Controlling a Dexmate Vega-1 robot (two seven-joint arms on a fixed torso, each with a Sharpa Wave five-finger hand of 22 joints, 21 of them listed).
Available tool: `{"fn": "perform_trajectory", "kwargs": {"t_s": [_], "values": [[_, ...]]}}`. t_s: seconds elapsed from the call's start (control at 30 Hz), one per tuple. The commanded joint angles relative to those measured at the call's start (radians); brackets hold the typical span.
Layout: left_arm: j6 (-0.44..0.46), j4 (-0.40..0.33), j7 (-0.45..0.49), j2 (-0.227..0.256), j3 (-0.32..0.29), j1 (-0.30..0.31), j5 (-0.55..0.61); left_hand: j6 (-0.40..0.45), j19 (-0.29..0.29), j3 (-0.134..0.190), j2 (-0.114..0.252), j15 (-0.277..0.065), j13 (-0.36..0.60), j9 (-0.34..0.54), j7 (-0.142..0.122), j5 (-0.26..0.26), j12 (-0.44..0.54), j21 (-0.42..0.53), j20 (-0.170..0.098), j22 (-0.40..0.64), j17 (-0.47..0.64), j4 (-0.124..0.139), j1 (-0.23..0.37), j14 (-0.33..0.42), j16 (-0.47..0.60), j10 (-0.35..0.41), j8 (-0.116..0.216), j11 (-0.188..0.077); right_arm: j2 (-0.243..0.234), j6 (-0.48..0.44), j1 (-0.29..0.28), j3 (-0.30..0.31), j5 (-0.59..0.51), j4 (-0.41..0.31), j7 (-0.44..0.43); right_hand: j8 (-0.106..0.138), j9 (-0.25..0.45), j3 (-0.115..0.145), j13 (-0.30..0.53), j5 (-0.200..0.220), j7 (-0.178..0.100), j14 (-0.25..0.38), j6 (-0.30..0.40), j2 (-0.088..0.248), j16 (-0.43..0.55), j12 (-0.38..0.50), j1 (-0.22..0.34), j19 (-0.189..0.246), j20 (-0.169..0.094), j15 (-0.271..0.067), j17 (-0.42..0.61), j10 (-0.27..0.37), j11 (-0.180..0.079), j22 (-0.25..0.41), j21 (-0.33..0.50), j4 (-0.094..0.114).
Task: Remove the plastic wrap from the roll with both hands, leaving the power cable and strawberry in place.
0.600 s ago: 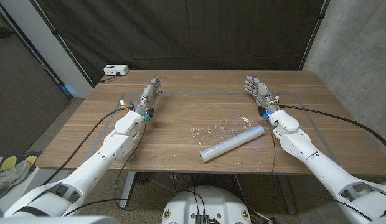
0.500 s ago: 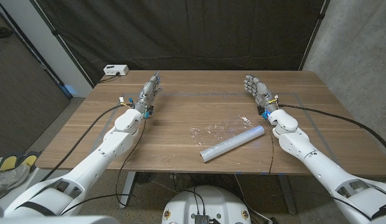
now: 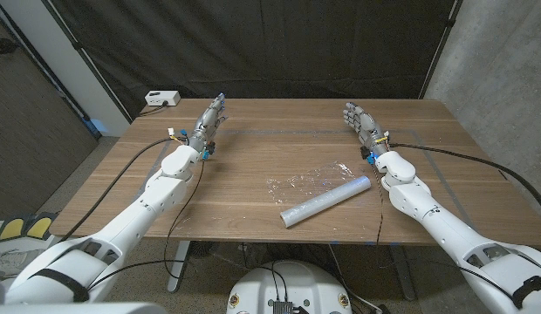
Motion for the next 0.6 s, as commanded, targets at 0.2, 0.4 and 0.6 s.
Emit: {"fn": "perform_trajectory", "kwargs": {"t_s": [0.2, 0.4, 0.6], "values": [[-0.012, 0.002, -0.033, -0.015, 0.014, -0.02, -0.002, 0.023, 0.009, 0.001, -0.007, 0.014, 0.004, 0.006, 0.014, 0.007, 0.016, 0.002, 0.015, 0.002, 0.004, 0.001, 0.002, 0.025, 0.015, 0.045, 0.012, 0.015, -0.156, -0.077, -0.096, 0.014, -0.188, -0.252, -0.175, 0.004, 0.005, -0.006, 0.002, -0.006, 0.001, 0.016, 0.004, -0.014, 0.007, 0.005, 0.0, 0.01, 0.005, -0.002, 0.0, 0.01, -0.003, 0.003, 0.0, -0.003], [-0.026, 0.031, -0.058, -0.028, 0.023, -0.041, -0.001, 0.03, 0.01, 0.0, -0.008, 0.015, 0.004, 0.006, 0.018, 0.007, 0.017, 0.0, 0.015, 0.003, 0.005, 0.001, 0.001, 0.029, 0.015, 0.052, 0.013, 0.012, -0.235, -0.179, -0.15, 0.027, -0.266, -0.399, -0.236, 0.004, 0.005, -0.005, 0.002, -0.008, 0.0, 0.017, 0.004, -0.015, 0.006, 0.005, 0.003, 0.01, 0.004, -0.004, 0.0, 0.011, -0.004, 0.003, -0.001, -0.006], [-0.036, 0.051, -0.089, -0.031, 0.029, -0.057, -0.003, 0.032, 0.011, 0.0, -0.008, 0.017, 0.005, 0.006, 0.02, 0.007, 0.017, 0.0, 0.016, 0.003, 0.005, 0.001, 0.001, 0.031, 0.015, 0.054, 0.014, 0.017, -0.3, -0.264, -0.201, 0.044, -0.32, -0.514, -0.268, 0.006, 0.005, -0.003, 0.002, -0.01, -0.003, 0.019, 0.006, -0.012, 0.006, 0.007, 0.009, 0.01, 0.009, -0.008, -0.001, 0.016, -0.007, 0.003, -0.002, -0.01]]}}
